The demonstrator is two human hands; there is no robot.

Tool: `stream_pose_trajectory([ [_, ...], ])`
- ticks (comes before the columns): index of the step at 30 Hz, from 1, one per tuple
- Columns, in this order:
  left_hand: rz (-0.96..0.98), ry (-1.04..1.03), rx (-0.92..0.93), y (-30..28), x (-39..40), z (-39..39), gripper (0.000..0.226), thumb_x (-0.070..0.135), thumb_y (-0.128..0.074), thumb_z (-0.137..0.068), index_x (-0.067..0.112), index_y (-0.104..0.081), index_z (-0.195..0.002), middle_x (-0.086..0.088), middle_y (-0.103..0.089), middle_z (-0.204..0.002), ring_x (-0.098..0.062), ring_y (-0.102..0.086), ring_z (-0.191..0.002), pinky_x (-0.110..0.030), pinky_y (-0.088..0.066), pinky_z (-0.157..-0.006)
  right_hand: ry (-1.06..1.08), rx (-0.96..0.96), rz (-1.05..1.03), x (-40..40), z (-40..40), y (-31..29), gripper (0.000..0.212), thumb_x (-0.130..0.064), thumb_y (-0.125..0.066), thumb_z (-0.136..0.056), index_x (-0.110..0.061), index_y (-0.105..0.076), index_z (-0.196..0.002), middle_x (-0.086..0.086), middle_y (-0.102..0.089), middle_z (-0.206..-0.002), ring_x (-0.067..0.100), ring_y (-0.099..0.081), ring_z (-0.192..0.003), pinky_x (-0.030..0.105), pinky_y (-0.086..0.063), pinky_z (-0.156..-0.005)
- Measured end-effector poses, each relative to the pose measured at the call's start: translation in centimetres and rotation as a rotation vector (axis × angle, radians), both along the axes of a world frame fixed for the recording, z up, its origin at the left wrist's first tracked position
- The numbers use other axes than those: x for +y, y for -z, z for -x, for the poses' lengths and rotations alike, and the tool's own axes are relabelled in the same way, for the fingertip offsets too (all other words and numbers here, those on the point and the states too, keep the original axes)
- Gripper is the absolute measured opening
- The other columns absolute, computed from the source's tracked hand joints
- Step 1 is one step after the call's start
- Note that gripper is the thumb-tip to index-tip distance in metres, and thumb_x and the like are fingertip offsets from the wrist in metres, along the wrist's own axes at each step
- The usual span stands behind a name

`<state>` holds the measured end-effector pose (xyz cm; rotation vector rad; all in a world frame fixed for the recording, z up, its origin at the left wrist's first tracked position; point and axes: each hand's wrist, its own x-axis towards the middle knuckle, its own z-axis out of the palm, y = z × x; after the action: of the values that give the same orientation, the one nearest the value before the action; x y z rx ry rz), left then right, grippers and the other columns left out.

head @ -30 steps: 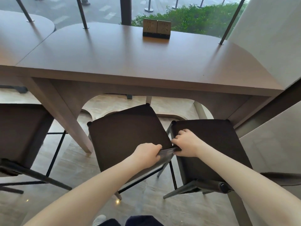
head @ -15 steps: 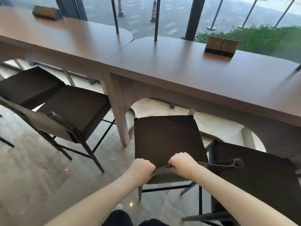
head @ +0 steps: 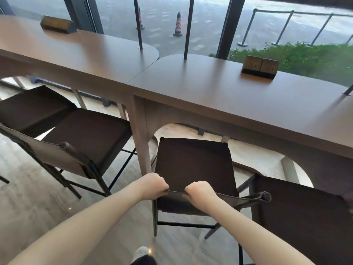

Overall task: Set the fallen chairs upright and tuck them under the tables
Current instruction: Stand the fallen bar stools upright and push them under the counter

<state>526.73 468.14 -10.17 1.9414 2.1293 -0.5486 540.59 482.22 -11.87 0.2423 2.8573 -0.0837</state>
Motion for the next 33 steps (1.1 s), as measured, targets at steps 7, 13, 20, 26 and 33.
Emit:
stream_pose_trajectory([
  [7,0.061,0.072,0.018,0.4,-1.5,6.6,0.032,0.027,-0.034,-0.102,0.008,-0.06,-0.106,-0.012,-0.067,-0.1,-0.032,-0.062,-0.092,-0.034,-0.036,-0.067,0.047,-0.009,0.006,-3.0,5.5,0.3,0.034,-0.031,-0.043,-0.101,-0.007,-0.066,-0.099,0.014,-0.068,-0.101,0.036,-0.063,-0.092,0.036,-0.044,-0.076],
  [13,0.049,0.146,0.019,0.4,-2.3,11.8,0.034,0.031,-0.033,-0.103,0.009,-0.06,-0.104,-0.011,-0.068,-0.096,-0.033,-0.063,-0.089,-0.036,-0.038,-0.067,0.088,-0.011,0.006,-4.5,9.7,0.2,0.034,-0.032,-0.044,-0.1,-0.006,-0.066,-0.098,0.015,-0.068,-0.101,0.037,-0.063,-0.093,0.037,-0.044,-0.075],
  [20,0.019,0.156,-0.034,1.4,-2.9,14.8,0.036,0.035,-0.033,-0.103,0.012,-0.06,-0.104,-0.009,-0.068,-0.095,-0.031,-0.064,-0.088,-0.038,-0.047,-0.072,0.154,-0.017,0.018,-5.5,12.0,0.4,0.034,-0.034,-0.045,-0.099,-0.008,-0.067,-0.096,0.013,-0.069,-0.098,0.035,-0.064,-0.09,0.036,-0.045,-0.075],
  [26,-0.042,0.1,-0.086,1.5,-3.0,14.8,0.052,0.054,-0.031,-0.099,0.013,-0.063,-0.097,-0.003,-0.064,-0.08,-0.022,-0.065,-0.08,-0.028,-0.037,-0.06,0.279,-0.009,0.057,-5.4,12.3,0.5,0.036,-0.041,-0.048,-0.096,-0.011,-0.067,-0.092,0.008,-0.068,-0.092,0.03,-0.064,-0.084,0.034,-0.047,-0.072],
  [33,-0.123,-0.061,-0.225,1.3,-3.2,13.8,0.039,0.038,-0.029,-0.104,0.015,-0.06,-0.111,-0.005,-0.063,-0.086,-0.021,-0.063,-0.081,-0.029,-0.041,-0.062,0.594,-0.158,0.539,-5.3,11.9,-1.0,0.069,-0.08,-0.045,-0.074,-0.021,-0.071,-0.098,-0.005,-0.068,-0.093,0.015,-0.063,-0.088,0.03,-0.048,-0.074],
])
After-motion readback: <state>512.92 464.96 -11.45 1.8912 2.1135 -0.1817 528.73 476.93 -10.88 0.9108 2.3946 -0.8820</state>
